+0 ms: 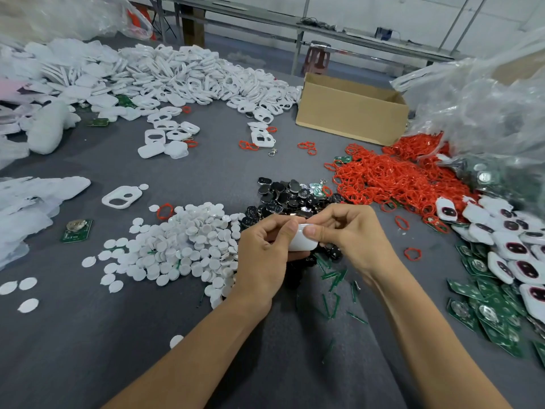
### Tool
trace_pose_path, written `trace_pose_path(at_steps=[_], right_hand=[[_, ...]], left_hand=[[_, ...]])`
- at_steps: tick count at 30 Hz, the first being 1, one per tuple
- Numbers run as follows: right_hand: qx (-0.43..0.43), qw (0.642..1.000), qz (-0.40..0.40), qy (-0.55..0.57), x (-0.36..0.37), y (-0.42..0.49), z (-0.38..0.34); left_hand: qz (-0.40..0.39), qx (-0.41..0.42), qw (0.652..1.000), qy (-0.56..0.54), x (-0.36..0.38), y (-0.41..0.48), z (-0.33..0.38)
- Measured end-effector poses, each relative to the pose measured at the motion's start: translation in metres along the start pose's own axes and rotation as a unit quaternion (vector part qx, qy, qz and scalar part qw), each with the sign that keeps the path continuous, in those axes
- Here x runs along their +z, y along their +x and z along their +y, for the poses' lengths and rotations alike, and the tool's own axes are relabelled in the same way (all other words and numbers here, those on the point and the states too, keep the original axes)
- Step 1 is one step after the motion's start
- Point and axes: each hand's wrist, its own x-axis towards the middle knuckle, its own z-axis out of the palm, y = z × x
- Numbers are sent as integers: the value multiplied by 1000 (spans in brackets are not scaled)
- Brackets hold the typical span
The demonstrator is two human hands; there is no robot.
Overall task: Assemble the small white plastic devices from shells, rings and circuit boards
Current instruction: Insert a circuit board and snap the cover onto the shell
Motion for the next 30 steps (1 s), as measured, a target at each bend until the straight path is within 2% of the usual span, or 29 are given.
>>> trace_pose_path(at_steps=[5, 10, 13, 15, 17, 22, 25, 28, 30], right_hand=[[5, 1000, 28, 3, 10, -1, 4], [16, 997, 78, 19, 12, 0, 5], [20, 1000, 18, -2, 7, -2, 2], [17, 997, -56, -59, 2, -2, -2], [7, 988, -84, -126, -1, -2, -5], [-9, 976, -47, -211, 8, -1, -3], [-38, 977, -22, -207, 12, 0, -3], [-107, 975, 39, -193, 17, 0, 4], [-169, 956, 88, -223, 22, -3, 8]], left_hand=[[32, 8, 999, 8, -2, 1, -1], [-34, -54, 998, -28, -1, 2, 0], [-19, -26, 999, -13, -2, 2, 2], [-2, -9, 1000, -11, -2, 2, 2], [-2, -6, 1000, 0, -1, 1, 3], [20, 23, 999, 42, -1, 0, -1], [32, 41, 998, 46, -4, 1, -1], [14, -1, 1000, -23, -4, 4, 0], [2, -47, 994, -98, -4, 7, 0]])
